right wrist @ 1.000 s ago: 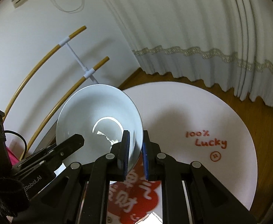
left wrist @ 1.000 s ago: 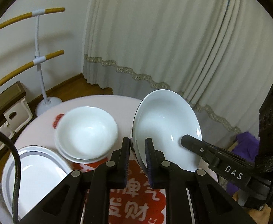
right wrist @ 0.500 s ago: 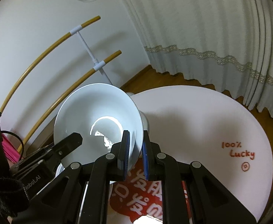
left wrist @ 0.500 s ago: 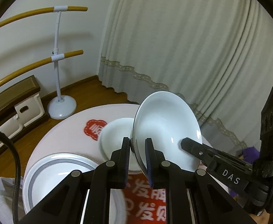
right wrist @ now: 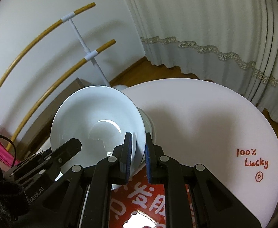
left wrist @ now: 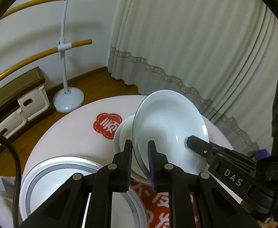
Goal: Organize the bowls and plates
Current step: 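Lower the held bowl with both grippers into the nested bowls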
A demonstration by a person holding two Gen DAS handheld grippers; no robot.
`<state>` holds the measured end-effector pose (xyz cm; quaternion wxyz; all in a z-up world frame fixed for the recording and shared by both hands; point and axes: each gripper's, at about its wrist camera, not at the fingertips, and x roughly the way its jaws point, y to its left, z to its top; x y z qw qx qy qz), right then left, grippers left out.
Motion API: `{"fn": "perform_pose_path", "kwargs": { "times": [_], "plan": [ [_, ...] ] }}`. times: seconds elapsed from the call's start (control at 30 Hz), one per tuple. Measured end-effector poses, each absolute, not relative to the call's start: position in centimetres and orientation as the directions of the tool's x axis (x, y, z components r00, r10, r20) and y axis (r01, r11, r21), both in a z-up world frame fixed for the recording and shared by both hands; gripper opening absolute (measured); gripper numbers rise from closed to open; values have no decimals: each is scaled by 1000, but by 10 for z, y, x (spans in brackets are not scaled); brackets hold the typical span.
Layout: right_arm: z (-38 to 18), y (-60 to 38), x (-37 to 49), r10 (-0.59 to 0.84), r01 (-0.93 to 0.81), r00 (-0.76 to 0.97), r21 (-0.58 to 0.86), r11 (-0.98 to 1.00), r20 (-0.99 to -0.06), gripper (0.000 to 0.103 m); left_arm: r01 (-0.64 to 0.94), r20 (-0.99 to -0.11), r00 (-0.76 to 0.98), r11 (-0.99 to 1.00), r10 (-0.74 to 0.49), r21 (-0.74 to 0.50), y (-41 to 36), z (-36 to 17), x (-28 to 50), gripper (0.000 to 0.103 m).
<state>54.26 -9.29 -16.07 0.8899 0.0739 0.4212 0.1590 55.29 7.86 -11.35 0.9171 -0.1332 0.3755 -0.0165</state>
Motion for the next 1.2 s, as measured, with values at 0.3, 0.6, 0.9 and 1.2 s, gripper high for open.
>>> {"fn": "perform_pose_path", "kwargs": {
  "times": [0.3, 0.6, 0.9, 1.2],
  "plan": [
    [-166, -79, 551, 306, -211, 593, 222, 952, -745, 12, -80, -702, 700, 962, -132, -261, 79, -120, 583, 12],
    [-169, -66, 553, 285, -200, 594, 206, 958, -752, 15, -81, -698, 703, 961, -134, -266, 80, -124, 571, 12],
    [-161, -57, 536, 219, -166, 621, 146, 975, -753, 16, -69, -695, 706, 963, -136, -259, 82, -124, 566, 12],
    [-164, -61, 527, 211, -125, 640, 171, 977, -739, 17, -57, -694, 702, 959, -160, -279, 85, -123, 566, 12]
  ]
}}
